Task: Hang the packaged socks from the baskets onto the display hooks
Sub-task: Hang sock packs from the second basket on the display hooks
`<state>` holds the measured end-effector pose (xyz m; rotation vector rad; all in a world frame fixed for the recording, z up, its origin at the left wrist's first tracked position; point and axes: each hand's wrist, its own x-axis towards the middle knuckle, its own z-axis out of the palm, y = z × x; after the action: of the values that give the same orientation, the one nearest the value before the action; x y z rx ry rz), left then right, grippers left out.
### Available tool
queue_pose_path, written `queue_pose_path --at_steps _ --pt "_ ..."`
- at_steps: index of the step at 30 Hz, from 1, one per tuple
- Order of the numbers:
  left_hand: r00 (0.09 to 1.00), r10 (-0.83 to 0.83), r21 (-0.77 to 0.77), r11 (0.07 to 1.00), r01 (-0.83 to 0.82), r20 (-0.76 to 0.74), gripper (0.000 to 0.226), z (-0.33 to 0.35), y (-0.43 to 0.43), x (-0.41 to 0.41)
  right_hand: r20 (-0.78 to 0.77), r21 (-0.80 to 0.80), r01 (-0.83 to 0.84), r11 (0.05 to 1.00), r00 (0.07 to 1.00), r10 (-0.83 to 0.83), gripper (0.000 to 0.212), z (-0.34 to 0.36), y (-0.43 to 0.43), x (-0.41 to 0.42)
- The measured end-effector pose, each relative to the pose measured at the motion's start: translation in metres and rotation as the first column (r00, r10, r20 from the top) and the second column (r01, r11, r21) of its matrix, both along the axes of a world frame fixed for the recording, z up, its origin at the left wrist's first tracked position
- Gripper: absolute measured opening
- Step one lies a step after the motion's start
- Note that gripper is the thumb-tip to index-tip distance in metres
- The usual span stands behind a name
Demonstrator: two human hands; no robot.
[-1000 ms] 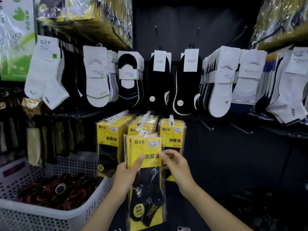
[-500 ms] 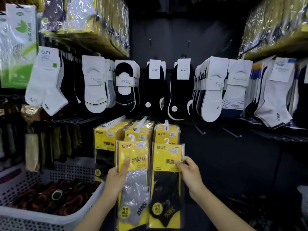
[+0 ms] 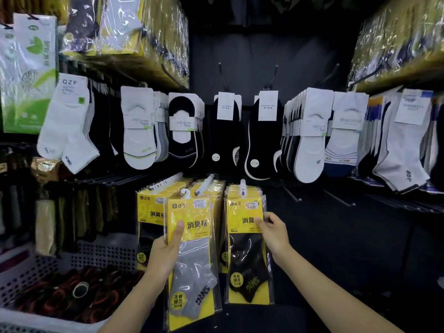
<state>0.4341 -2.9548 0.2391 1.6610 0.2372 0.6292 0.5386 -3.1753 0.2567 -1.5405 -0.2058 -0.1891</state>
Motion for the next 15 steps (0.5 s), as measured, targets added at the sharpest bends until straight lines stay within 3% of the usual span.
queue_pose_path --at_steps 7,11,15 --pt "1.0 0.011 -0.011 1.0 -0.011 0.002 0.052 -0.009 0.003 0.012 -0.194 0.06 0.136 0.989 0.973 -0.122 0.018 -0.017 0.007 0.031" --pt "1.0 -0.007 0.007 1.0 0.007 -0.014 0.06 -0.008 0.0 0.01 -0.14 -0.091 0.284 0.955 0.945 -0.294 0.025 -0.03 0.004 0.036" --pt "1.0 0.012 0.0 1.0 -0.012 -0.003 0.062 -0.011 -0.006 0.011 -0.043 -0.123 0.327 0.937 0.941 -0.335 0.02 -0.038 0.0 0.023"
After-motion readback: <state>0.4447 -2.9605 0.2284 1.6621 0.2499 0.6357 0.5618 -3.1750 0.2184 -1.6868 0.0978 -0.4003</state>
